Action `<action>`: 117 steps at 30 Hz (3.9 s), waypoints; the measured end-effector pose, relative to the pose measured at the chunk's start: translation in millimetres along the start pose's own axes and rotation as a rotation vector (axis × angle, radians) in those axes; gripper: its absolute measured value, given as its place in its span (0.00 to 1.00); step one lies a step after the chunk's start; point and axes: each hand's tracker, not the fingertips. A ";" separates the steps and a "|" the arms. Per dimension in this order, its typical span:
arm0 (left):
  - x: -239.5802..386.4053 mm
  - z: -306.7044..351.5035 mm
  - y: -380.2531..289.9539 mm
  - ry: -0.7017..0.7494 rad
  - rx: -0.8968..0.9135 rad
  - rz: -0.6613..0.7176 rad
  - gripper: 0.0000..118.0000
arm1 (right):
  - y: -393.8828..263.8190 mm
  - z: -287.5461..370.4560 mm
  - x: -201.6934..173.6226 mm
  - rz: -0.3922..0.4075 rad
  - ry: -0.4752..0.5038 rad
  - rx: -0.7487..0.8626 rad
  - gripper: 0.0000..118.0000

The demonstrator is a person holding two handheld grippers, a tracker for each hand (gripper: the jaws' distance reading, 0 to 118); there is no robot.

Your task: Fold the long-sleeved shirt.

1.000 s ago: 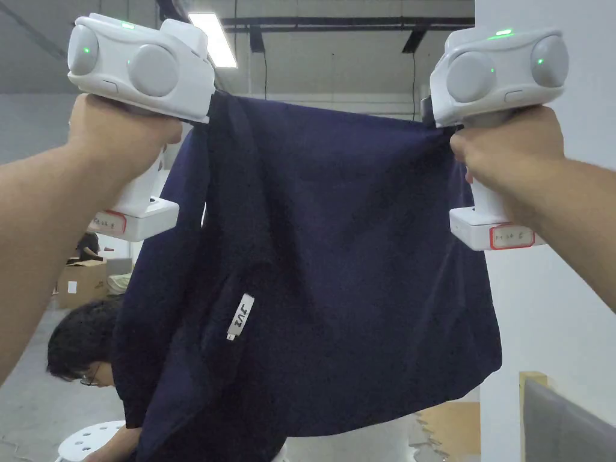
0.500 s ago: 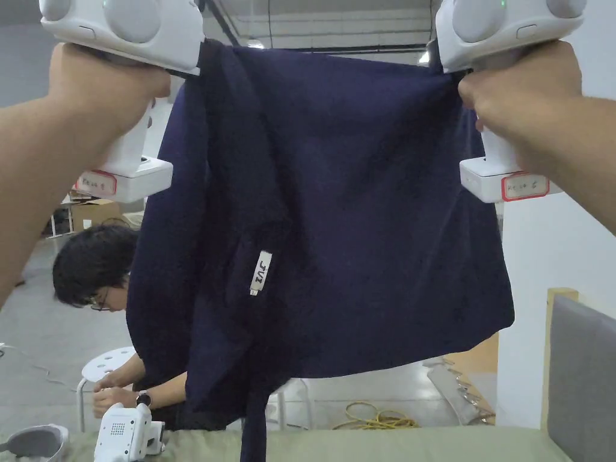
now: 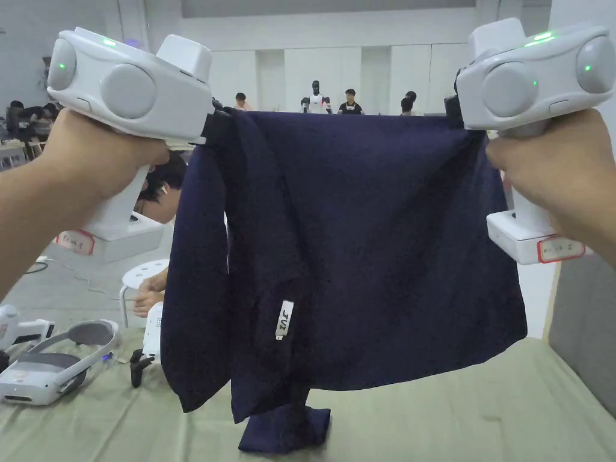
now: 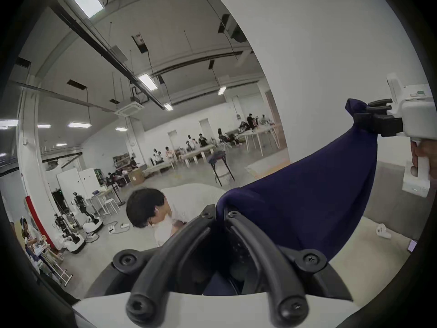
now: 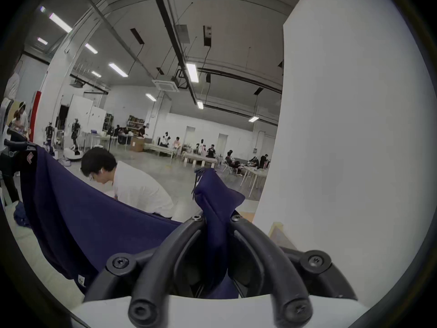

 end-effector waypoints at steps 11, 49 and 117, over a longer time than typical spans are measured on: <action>61.1 105.5 -87.7 -0.113 -0.146 -0.058 0.05 | -105.3 100.8 -6.3 0.053 0.070 -0.141 0.09; 309.0 349.9 -430.8 -0.297 -0.680 0.242 0.92 | -469.0 433.9 -30.2 -0.036 0.348 -0.897 0.70; 185.5 -29.6 -469.7 -0.178 -0.733 0.148 0.86 | -539.1 101.5 3.7 -0.089 0.202 -1.095 0.08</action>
